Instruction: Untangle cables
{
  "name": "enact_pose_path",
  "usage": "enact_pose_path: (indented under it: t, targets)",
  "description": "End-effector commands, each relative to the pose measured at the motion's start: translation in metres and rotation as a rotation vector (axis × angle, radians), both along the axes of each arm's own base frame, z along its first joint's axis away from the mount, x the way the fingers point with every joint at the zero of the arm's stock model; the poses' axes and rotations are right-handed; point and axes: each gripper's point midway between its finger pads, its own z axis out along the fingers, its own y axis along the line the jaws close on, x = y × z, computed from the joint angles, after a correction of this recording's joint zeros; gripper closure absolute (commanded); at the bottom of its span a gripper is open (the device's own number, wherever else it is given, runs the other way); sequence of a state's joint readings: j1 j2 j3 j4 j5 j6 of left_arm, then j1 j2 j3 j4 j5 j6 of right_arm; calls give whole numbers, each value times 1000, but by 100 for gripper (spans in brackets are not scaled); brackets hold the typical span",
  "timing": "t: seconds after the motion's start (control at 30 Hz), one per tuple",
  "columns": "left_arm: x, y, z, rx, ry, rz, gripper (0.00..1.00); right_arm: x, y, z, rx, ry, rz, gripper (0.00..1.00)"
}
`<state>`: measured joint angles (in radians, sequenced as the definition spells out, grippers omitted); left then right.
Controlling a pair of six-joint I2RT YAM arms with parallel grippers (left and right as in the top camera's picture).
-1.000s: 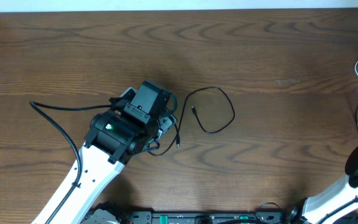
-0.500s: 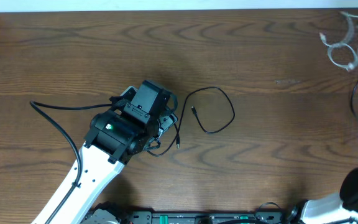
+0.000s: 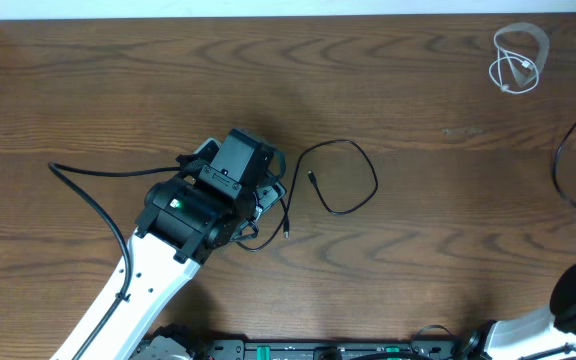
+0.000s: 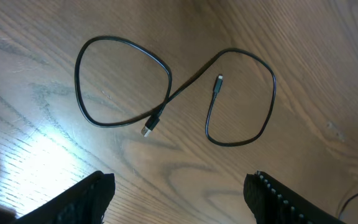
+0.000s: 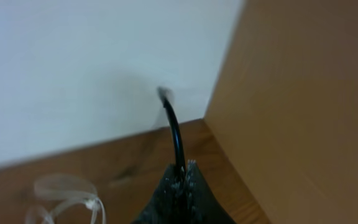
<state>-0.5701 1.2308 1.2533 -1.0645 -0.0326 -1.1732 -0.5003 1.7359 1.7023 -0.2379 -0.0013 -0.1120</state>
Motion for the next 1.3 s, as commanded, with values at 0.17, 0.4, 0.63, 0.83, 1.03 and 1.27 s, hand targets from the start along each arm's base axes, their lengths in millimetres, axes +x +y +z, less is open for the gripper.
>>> enact_pose_path:
  t: [0.17, 0.4, 0.63, 0.83, 1.03, 1.27]
  targets:
    - [3, 2, 1, 12, -13, -3, 28, 16, 70, 17, 251, -120, 367, 99]
    - [3, 2, 1, 13, -13, -3, 28, -66, -29, -9, 389, -120, -425, 99]
    - [3, 2, 1, 13, -13, -3, 28, -154, -69, -48, 302, 45, -897, 99]
    - [3, 2, 1, 13, -13, -4, 28, -191, -74, -77, 451, 9, -1091, 99]
    - [3, 2, 1, 13, -13, -3, 28, -197, -70, -97, 503, 32, -1120, 99]
    - [3, 2, 1, 13, -12, -4, 28, -241, -75, -138, 455, 35, -1339, 99]
